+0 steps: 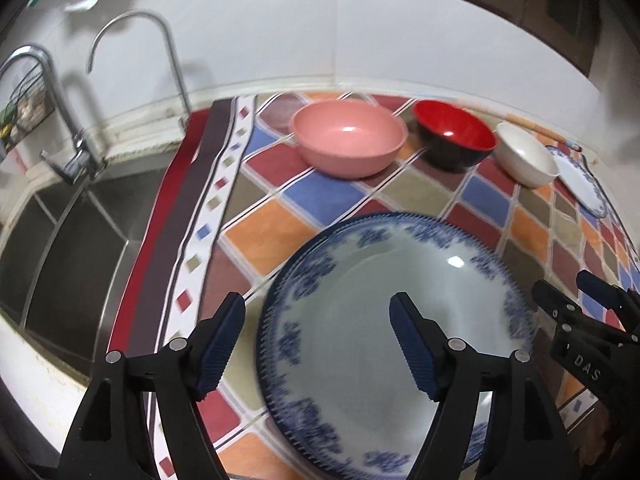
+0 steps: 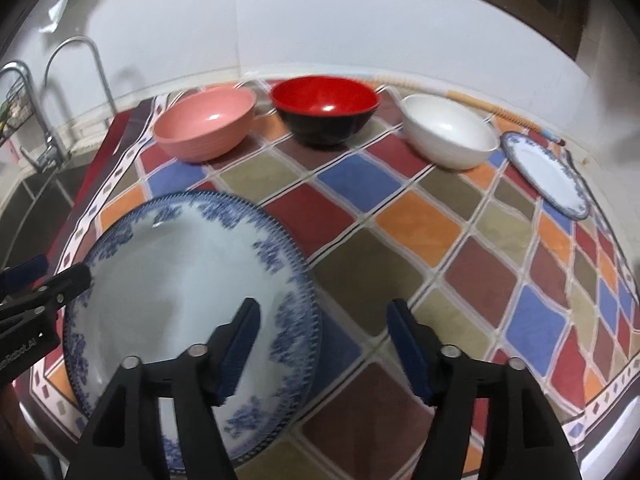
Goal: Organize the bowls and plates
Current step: 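Move both grippers toward the smaller blue-rimmed plate by the wall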
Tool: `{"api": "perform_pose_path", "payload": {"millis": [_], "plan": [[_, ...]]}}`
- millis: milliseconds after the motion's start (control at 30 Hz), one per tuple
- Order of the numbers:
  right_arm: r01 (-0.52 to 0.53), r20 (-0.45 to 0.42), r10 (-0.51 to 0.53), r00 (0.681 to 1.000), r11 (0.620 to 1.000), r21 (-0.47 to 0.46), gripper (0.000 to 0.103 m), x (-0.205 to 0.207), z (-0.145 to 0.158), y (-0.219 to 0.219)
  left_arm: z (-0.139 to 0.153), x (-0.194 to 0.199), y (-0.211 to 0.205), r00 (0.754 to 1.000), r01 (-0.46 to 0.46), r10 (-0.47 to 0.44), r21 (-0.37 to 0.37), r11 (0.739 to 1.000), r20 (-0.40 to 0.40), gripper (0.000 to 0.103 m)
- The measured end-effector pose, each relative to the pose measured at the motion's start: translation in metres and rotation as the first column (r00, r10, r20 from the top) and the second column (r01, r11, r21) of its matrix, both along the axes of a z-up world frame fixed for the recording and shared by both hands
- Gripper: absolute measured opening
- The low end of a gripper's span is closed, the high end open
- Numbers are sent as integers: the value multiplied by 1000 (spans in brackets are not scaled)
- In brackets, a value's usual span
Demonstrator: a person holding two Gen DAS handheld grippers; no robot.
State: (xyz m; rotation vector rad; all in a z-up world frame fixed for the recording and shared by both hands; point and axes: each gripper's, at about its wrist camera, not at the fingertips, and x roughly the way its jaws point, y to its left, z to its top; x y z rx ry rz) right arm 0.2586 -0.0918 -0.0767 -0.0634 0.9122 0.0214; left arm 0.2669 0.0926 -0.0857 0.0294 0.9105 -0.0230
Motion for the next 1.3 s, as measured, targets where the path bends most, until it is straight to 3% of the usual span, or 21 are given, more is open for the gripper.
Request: {"api": "perform_pose_path", "payload": {"millis": [467,933,1300], "plan": [[218,98,-216,971,976,-16,70,10,43,-95,53,31,-100,974,177,-176,8,984,145,79],[378,192,-363,912,925,-47,70,28,96,-205,90,84,-222,926,343,-342,24,939,158,79],[423,200,-405,892,904,-58,70,53,124,-278,108,119,-300,888,427,-431,60,902,160,79]]}}
